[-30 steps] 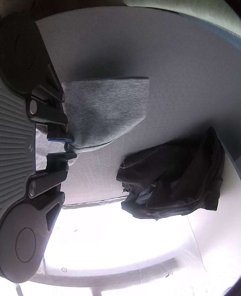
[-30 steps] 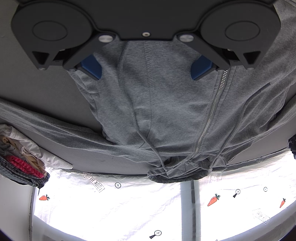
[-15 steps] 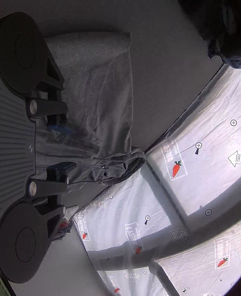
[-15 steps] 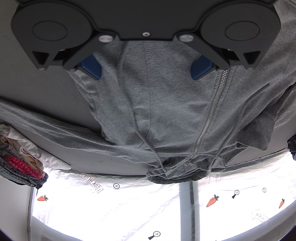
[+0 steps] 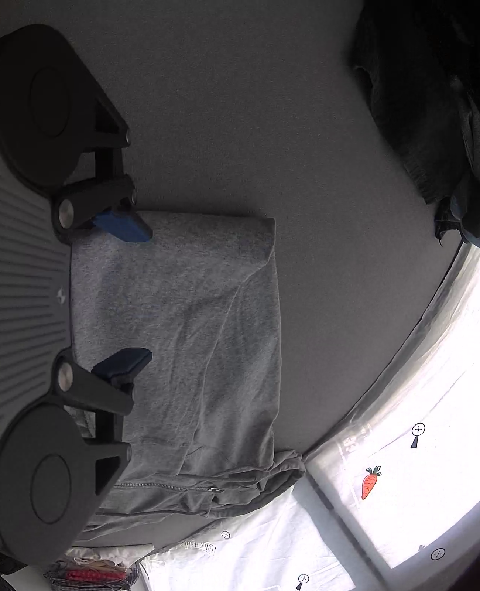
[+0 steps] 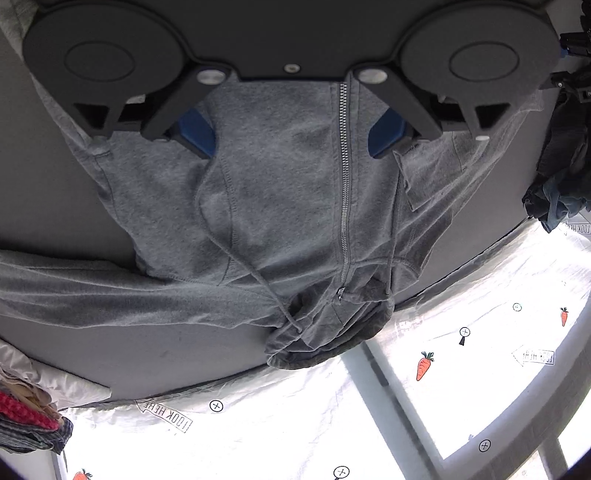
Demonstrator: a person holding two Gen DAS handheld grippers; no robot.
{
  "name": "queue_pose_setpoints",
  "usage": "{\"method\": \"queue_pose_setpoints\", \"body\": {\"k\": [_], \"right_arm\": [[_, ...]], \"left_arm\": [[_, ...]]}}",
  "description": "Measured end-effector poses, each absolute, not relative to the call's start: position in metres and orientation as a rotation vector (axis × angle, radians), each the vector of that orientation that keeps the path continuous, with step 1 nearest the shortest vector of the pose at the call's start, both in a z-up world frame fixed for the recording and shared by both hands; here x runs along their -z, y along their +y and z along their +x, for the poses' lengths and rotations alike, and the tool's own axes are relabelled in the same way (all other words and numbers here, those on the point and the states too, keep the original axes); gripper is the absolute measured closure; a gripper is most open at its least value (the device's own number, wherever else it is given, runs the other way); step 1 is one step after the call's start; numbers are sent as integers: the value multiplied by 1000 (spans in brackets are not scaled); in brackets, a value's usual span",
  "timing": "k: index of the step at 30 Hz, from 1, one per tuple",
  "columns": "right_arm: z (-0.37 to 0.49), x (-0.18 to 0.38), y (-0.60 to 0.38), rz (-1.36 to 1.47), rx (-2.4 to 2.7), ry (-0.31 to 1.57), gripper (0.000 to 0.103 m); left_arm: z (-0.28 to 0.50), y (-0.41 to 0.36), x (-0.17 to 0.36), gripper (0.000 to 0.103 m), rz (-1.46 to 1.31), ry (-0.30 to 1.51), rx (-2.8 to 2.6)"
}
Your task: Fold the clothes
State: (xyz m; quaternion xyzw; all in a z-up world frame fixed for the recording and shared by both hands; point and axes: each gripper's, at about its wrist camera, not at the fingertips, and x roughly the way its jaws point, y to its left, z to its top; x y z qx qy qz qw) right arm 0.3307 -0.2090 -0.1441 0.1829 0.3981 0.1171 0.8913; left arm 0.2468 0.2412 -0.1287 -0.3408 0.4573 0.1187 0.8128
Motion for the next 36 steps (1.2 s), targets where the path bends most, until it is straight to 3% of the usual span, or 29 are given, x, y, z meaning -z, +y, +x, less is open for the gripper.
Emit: {"method": "queue_pose_setpoints", "body": {"k": [2, 5, 9, 13, 16, 18, 20, 22, 26, 36], "right_arm": [[340, 147, -201, 488, -305, 851, 54], [353, 157, -187, 643, -378, 904, 71], [363, 165, -165, 720, -441, 948, 71], [372, 172, -149, 684, -423, 1012, 62], [376, 175, -146, 685, -422, 1034, 62], [378, 174, -143, 686, -438, 1036, 66], [380, 169, -139, 636, -463, 1021, 85], [381, 160, -135, 594, -503, 988, 92], [378, 138, -128, 516, -611, 891, 94], [365, 81, -150, 261, -603, 686, 95]], "left_arm": [[248, 244, 130, 35, -723, 978, -222], [254, 244, 131, 28, -688, 998, -175], [261, 246, 133, 19, -683, 1009, -128], [268, 253, 135, 12, -733, 1003, -102], [272, 257, 137, 5, -773, 996, -89], [273, 256, 137, 3, -778, 993, -87], [274, 251, 136, 2, -754, 995, -93], [273, 244, 134, 2, -704, 1001, -108], [266, 224, 127, 3, -549, 1022, -160], [226, 190, 109, 3, -489, 966, -262]]}}
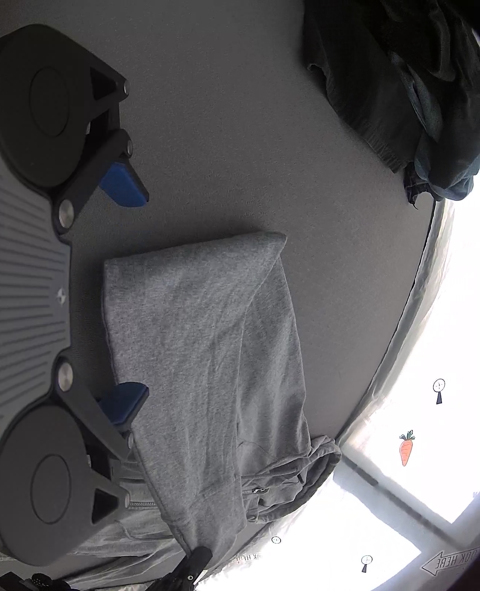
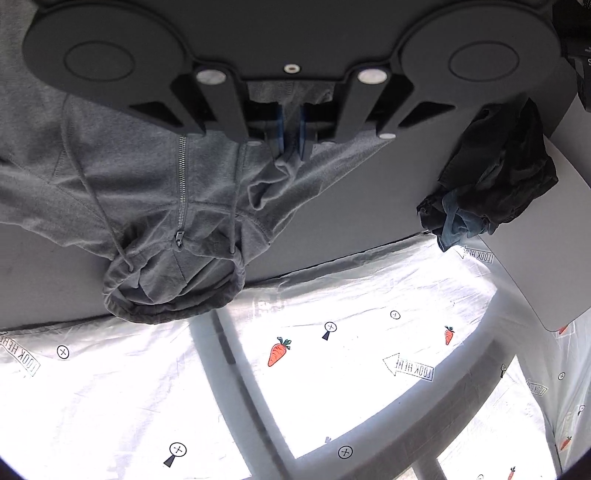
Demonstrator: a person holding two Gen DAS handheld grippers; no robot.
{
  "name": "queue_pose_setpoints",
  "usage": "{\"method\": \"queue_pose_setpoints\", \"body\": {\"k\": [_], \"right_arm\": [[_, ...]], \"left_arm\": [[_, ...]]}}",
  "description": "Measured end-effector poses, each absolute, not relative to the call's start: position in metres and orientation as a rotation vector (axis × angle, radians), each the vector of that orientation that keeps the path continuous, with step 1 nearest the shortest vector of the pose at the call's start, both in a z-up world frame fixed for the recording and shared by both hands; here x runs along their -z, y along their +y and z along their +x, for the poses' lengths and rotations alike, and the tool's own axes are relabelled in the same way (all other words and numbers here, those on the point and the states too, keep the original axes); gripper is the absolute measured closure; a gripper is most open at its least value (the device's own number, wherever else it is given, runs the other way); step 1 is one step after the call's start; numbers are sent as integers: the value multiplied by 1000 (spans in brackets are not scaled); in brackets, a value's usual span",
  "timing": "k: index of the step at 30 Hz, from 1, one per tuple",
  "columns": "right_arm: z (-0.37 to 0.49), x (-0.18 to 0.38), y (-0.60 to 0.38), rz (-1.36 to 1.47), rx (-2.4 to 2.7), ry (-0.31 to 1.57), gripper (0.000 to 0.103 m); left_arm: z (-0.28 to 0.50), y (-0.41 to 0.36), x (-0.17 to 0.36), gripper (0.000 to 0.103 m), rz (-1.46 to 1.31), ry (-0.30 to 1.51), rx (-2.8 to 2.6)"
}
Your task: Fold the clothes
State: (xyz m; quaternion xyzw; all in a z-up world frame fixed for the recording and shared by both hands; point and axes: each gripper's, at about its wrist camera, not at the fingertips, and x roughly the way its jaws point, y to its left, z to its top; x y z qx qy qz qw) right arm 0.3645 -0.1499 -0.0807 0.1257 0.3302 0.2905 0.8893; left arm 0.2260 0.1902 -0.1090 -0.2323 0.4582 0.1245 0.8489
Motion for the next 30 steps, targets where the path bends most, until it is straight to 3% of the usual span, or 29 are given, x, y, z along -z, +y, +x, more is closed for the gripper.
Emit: {"method": "queue_pose_setpoints", "body": {"k": [13, 30], "right_arm": [[361, 73, -288, 400, -392, 671, 95], [353, 80, -422, 496, -157, 546, 96]], "left_arm": [[198, 114, 119, 3, -547, 1017, -361], [212, 86, 145, 2, -428, 1106, -575]]}}
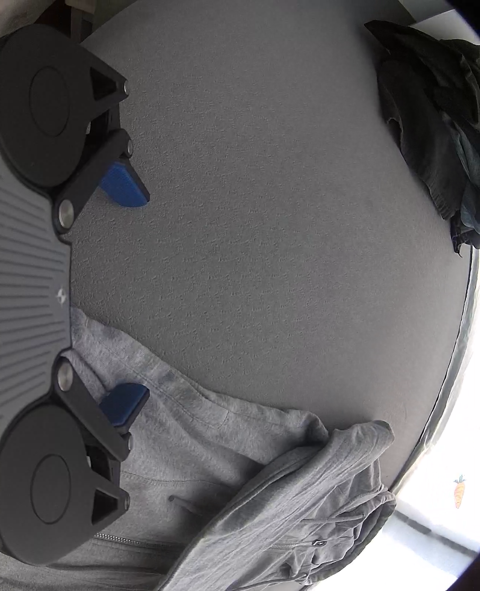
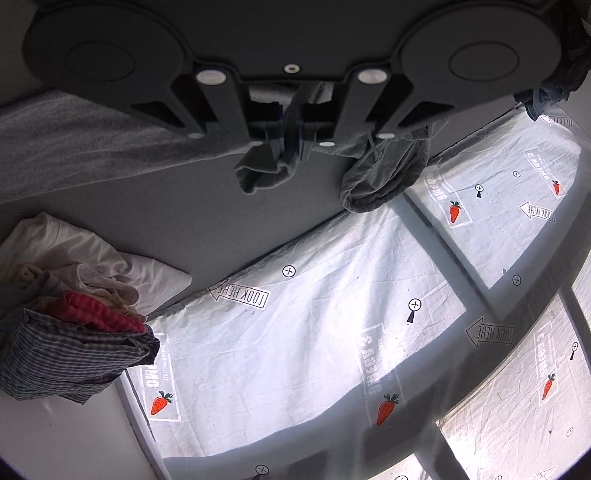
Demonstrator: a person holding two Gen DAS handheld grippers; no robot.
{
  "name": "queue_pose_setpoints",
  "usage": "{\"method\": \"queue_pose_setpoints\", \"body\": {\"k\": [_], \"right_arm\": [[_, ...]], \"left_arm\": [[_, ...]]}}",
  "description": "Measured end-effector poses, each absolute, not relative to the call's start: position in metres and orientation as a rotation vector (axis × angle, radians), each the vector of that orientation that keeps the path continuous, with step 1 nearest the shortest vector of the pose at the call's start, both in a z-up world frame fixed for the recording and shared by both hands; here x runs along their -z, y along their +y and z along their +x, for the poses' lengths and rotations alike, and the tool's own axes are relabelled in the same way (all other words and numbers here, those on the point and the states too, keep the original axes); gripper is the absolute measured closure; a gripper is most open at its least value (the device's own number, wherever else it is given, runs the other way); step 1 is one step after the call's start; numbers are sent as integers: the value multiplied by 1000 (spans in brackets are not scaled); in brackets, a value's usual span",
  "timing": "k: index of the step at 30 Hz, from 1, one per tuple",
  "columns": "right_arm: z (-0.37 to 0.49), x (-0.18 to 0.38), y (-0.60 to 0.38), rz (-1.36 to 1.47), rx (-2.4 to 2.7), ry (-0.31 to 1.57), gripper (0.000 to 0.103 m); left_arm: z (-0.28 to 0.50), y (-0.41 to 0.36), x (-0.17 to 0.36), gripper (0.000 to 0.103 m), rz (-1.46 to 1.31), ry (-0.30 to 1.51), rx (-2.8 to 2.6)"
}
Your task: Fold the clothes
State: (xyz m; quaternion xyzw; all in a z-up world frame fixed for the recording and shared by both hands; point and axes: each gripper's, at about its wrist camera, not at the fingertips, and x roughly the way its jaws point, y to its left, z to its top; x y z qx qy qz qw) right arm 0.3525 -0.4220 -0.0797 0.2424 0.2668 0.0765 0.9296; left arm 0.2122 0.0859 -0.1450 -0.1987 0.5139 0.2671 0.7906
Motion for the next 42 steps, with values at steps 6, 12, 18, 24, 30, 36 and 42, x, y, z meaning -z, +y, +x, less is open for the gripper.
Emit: {"method": "queue_pose_setpoints", "body": {"k": [6, 12, 18, 24, 30, 36, 42], "right_arm": [[351, 97, -450, 544, -53, 547, 96], [353, 131, -453, 558, 28, 665, 95], [356, 148, -451, 535, 105, 712, 71], [388, 155, -454, 505, 179, 728, 47], [416, 167, -447, 487, 147, 813, 37], [424, 167, -424, 320, 14, 804, 90], [420, 130, -407, 89, 14, 647, 95]], "left_arm": [[217, 89, 144, 2, -448, 1120, -585], [237, 91, 138, 2, -385, 1105, -566], [271, 92, 129, 2, -330, 1049, -499], [322, 84, 136, 2, -262, 1031, -431], [361, 75, 154, 2, -177, 1047, -418], [365, 85, 160, 0, -243, 1004, -442], [361, 86, 161, 0, -239, 971, -455]]}}
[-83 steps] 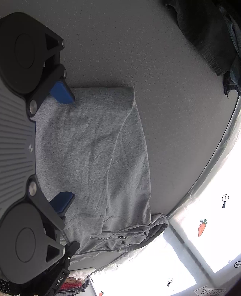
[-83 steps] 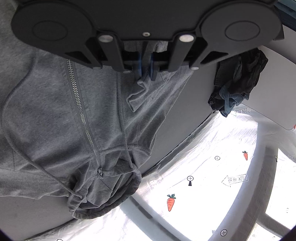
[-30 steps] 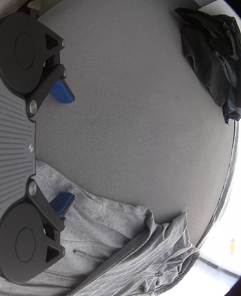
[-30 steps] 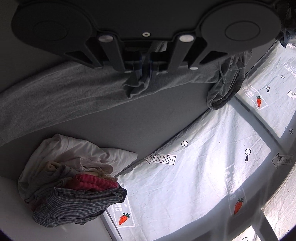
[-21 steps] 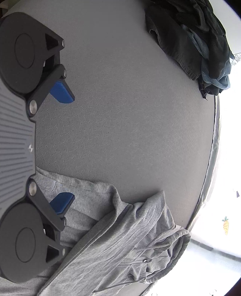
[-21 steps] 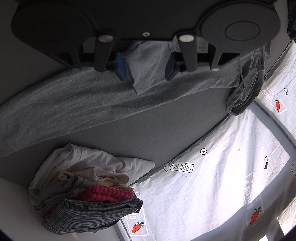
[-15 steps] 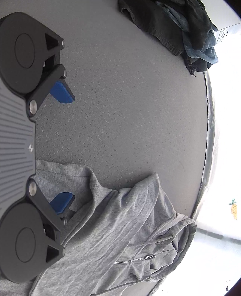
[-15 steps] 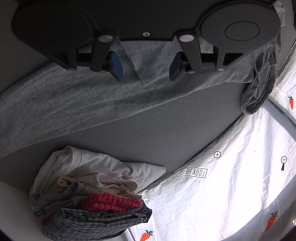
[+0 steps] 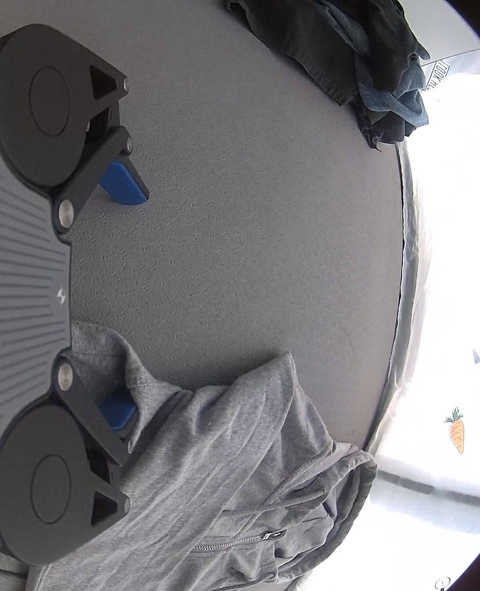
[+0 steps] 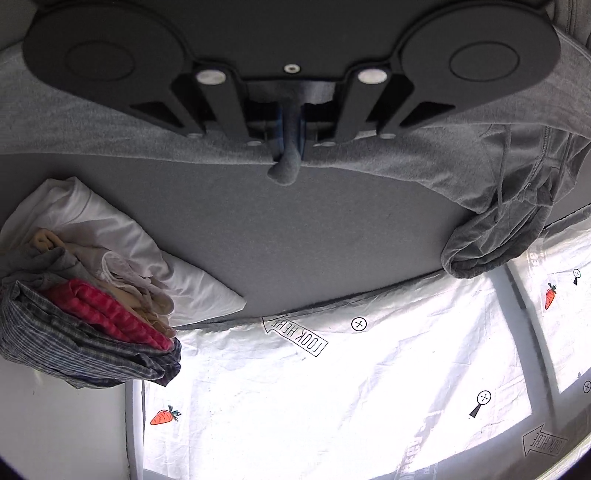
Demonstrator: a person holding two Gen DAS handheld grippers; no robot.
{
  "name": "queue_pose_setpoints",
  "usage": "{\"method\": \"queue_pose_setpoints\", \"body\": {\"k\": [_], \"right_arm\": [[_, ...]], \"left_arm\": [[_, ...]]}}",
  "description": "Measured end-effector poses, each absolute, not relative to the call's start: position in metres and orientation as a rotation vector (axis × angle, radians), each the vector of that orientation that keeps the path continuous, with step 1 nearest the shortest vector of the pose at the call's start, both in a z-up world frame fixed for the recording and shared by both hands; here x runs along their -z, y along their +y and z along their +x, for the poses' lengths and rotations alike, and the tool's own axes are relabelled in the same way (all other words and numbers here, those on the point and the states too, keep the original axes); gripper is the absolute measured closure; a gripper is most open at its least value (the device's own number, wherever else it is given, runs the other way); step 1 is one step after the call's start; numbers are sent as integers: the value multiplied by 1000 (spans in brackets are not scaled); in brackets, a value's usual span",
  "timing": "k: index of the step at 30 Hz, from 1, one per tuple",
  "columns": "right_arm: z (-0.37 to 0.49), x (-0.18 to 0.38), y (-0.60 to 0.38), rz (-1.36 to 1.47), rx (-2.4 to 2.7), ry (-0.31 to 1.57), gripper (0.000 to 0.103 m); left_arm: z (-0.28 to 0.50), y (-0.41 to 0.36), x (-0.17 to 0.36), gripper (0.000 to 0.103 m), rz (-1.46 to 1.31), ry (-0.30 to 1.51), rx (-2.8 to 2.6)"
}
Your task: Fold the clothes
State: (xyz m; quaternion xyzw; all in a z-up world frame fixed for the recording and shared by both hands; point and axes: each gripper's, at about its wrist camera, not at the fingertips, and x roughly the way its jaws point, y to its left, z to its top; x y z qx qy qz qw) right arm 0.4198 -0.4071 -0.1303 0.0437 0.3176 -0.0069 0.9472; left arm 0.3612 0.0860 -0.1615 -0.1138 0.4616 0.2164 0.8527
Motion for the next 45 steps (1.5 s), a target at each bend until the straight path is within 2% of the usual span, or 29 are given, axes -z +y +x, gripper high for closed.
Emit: {"method": "queue_pose_setpoints", "body": {"k": [5, 12, 13, 15, 16, 17, 22, 26, 34, 37, 38, 41, 45], "right_arm": [[420, 112, -406, -69, 59, 564, 95], [432, 158, -423, 46, 157, 740, 93], [432, 165, -426, 70, 174, 783, 91], [428, 163, -426, 76, 218, 773, 69], [425, 162, -427, 80, 238, 767, 51], [424, 160, -428, 86, 238, 758, 46], [422, 158, -438, 212, 243, 756, 42], [418, 169, -442, 310, 236, 772, 41], [415, 181, -422, 180, 237, 729, 19], [411, 189, -419, 161, 277, 673, 9], [409, 192, -418, 147, 289, 653, 2], [411, 193, -421, 155, 296, 654, 0], [412, 193, -421, 153, 298, 654, 0]], "left_arm": [[358, 86, 162, 0, -231, 963, -441], [348, 89, 159, 0, -243, 993, -421], [345, 92, 157, 0, -264, 996, -422], [338, 100, 153, 0, -325, 991, -418], [335, 102, 150, 0, -356, 979, -411], [333, 105, 147, 0, -385, 968, -402], [342, 103, 136, 4, -397, 943, -344], [352, 96, 127, 5, -274, 960, -286], [340, 126, 126, 5, -162, 1083, -225], [333, 151, 120, 5, -344, 1014, -261], [330, 159, 118, 5, -409, 987, -272], [327, 181, 114, 5, -610, 889, -282], [359, 176, 123, 7, -748, 801, -232]]}}
